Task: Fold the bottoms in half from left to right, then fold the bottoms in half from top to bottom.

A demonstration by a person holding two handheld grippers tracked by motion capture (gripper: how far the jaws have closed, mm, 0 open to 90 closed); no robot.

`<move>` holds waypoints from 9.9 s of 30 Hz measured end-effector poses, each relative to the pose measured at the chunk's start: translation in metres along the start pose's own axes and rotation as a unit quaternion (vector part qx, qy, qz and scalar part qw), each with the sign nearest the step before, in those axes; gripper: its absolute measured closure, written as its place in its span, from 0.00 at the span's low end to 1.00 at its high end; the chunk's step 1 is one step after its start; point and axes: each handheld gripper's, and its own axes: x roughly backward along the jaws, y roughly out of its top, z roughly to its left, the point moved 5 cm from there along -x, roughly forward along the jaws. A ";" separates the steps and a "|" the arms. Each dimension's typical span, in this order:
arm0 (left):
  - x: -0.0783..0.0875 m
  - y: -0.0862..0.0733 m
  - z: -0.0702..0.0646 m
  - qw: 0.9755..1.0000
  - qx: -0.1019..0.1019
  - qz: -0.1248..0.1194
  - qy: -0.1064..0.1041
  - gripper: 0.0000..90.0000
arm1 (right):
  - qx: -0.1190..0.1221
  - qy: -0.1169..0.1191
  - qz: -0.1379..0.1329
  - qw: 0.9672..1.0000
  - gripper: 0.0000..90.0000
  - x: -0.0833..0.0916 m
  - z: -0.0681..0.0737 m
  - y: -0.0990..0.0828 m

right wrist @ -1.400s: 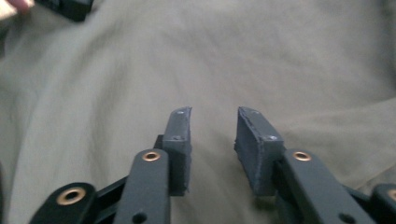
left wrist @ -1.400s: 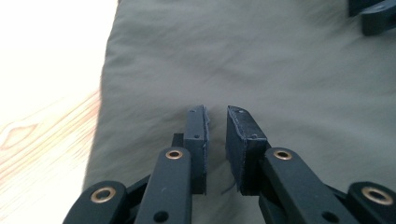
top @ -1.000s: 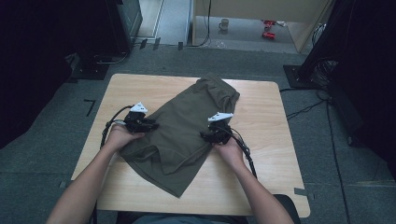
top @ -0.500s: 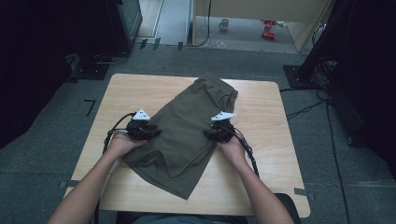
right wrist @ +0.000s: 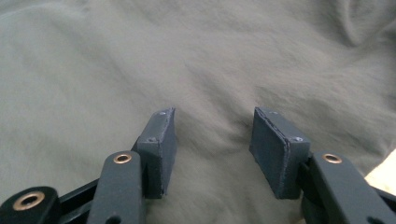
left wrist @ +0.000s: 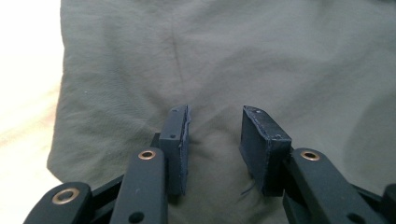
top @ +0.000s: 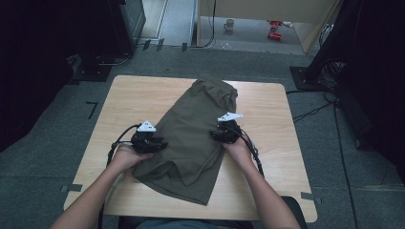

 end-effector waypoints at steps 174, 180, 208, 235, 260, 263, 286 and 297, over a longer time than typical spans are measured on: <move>-0.055 0.142 0.090 0.997 0.057 -0.049 0.011 0.97 | -0.105 -0.004 -0.023 0.994 0.94 -0.037 -0.059 0.105; -0.007 0.199 0.082 0.990 0.014 -0.136 0.042 0.97 | -0.087 -0.012 -0.106 0.990 0.94 0.010 -0.065 0.160; 0.014 0.072 0.001 0.997 -0.043 -0.067 -0.002 0.95 | -0.031 0.060 -0.041 0.997 0.91 0.052 0.013 0.042; 0.010 0.027 0.000 0.999 -0.002 -0.013 -0.031 0.72 | -0.009 0.097 0.032 0.995 0.59 0.041 0.033 -0.003; 0.013 0.058 0.046 0.998 -0.007 -0.060 0.022 0.78 | -0.014 0.035 -0.028 0.999 0.76 0.040 -0.008 0.018; 0.008 0.060 0.051 0.998 -0.003 -0.055 0.022 0.88 | -0.010 0.022 -0.025 0.999 0.83 0.033 -0.010 0.016; -0.041 0.051 0.049 1.000 0.023 -0.003 -0.011 1.00 | -0.041 0.018 0.006 0.999 0.99 0.000 -0.018 0.005; -0.031 0.055 0.047 0.999 0.031 -0.019 -0.016 0.85 | -0.087 0.078 -0.019 0.993 0.92 0.009 -0.018 0.012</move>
